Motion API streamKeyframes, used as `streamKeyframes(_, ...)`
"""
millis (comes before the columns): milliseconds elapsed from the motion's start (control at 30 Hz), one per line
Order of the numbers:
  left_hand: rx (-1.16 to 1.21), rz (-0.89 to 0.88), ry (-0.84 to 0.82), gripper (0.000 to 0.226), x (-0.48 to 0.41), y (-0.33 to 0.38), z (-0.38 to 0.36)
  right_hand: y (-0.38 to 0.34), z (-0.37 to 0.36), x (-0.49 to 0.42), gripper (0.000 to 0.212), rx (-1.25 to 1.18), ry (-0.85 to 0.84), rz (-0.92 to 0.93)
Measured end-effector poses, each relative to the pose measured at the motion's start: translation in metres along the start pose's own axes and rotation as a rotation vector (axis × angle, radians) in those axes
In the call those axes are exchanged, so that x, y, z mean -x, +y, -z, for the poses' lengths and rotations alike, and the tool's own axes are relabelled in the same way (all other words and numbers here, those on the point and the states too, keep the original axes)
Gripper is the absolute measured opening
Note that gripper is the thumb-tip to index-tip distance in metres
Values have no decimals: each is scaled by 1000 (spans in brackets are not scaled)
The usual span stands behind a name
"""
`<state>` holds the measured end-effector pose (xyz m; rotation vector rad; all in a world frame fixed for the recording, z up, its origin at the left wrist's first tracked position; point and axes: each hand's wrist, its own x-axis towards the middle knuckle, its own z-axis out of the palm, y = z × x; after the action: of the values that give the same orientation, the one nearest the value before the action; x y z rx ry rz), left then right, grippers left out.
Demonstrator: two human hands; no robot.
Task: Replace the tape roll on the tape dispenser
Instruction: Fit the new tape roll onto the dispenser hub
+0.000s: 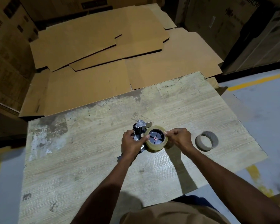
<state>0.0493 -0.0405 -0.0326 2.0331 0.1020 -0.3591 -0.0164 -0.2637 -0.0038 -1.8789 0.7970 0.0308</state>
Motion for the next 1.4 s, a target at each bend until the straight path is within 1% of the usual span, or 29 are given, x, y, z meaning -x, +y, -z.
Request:
streamKeyframes(100,-20,10,22,83,0,1,-2,2,-2,-1,17,5,-2,0)
streamKeyframes(267,-104,14,53,73,3,6,-5,7,-6,1,18,-35,13,-26)
streamKeyframes(433,-87,-11,40,71,5,4,-3,9,-6,3,17,0,20,12)
streamKeyframes(533,-50,-9,-6,67,5,1,0,10,-3,3,18,-13,-6,22)
streamKeyframes(600,10,23,-50,62,3,3,5,9,-3,6,22,3,-8,23)
streamKeyframes(633,44,44,-75,57,3,3,10,9,-4,7,28,46,11,38)
streamKeyframes(700,104,76,-117,37,4,6,20,9,-8,11,39,130,55,69)
streamKeyframes(733,113,68,-121,30,3,4,25,9,-10,15,37,156,70,85)
streamKeyframes(800,127,68,-97,40,3,-3,32,8,-17,22,28,193,96,148)
streamKeyframes(833,157,101,-84,43,5,-5,35,7,-19,25,24,199,105,167)
streamKeyframes(900,244,178,-75,41,5,-9,38,8,-22,29,20,167,116,166)
streamKeyframes(967,249,198,-96,34,8,-13,39,8,-20,31,28,120,119,137)
streamKeyframes(1033,224,184,-128,20,13,-17,40,9,-17,34,37,80,126,117)
streamKeyframes(1067,207,168,-155,15,16,-21,42,8,-17,37,38,80,130,131)
streamKeyframes(1133,171,83,-197,20,19,-29,49,9,-20,46,34,111,153,199)
streamKeyframes(1167,121,-5,-213,25,18,-34,53,11,-24,49,32,122,168,242)
streamKeyframes(1233,-70,-230,-209,31,16,-40,58,15,-33,56,30,162,184,323)
streamKeyframes(1300,-205,-368,-177,30,13,-37,62,18,-41,59,28,289,254,431)
streamKeyframes(1367,-218,-394,-97,22,7,-31,64,16,-49,66,18,358,299,481)
streamKeyframes(1400,-203,-381,-77,19,4,-29,65,11,-52,74,10,320,269,458)
